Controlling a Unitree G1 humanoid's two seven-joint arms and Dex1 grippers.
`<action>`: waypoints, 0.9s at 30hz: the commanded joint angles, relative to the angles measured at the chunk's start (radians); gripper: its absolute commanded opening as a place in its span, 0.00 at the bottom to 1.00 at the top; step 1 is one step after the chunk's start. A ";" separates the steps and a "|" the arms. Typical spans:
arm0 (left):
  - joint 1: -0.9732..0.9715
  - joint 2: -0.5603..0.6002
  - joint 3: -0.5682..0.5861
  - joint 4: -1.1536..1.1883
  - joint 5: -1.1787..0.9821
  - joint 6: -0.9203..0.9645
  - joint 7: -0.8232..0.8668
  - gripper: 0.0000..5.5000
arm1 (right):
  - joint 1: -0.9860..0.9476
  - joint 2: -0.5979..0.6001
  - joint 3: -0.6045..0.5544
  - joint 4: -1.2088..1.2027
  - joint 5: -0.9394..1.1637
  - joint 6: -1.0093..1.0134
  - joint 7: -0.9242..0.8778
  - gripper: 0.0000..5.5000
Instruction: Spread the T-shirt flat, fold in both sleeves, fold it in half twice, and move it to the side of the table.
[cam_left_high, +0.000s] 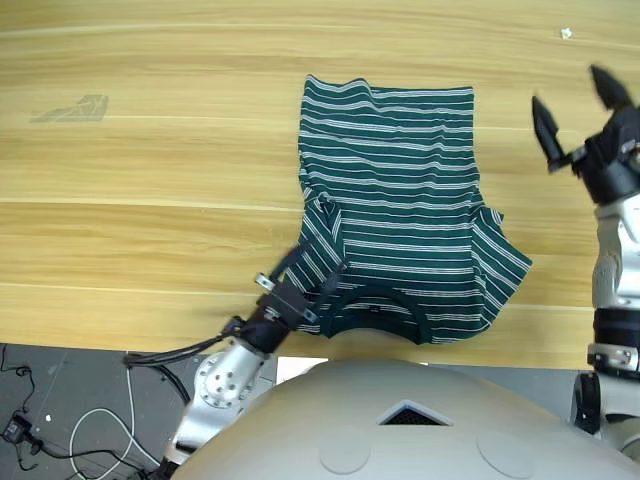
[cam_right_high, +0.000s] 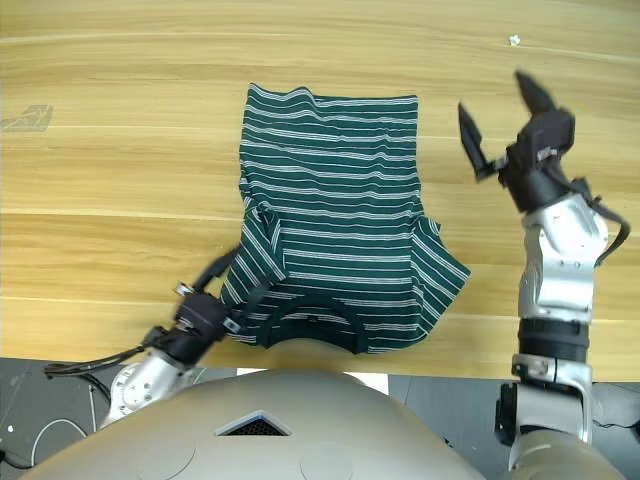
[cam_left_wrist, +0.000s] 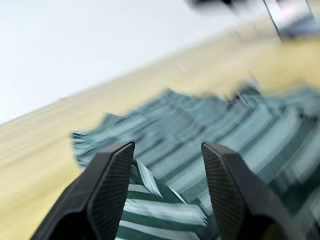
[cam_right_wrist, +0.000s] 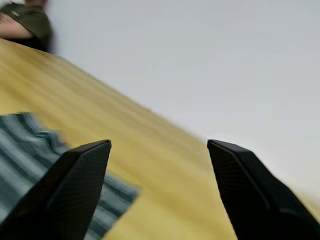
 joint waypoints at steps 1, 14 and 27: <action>-0.034 -0.033 0.206 -0.173 -0.441 0.113 0.112 0.45 | 0.164 -0.077 -0.153 -0.050 0.334 0.276 0.262 0.65; -0.052 -0.100 0.489 -0.057 -0.479 0.257 0.231 0.45 | 0.318 -0.165 -0.152 0.246 0.233 0.395 0.687 0.65; -0.043 -0.181 0.488 -0.033 -0.398 0.290 0.201 0.46 | 0.278 -0.158 -0.086 0.274 0.144 0.391 0.752 0.36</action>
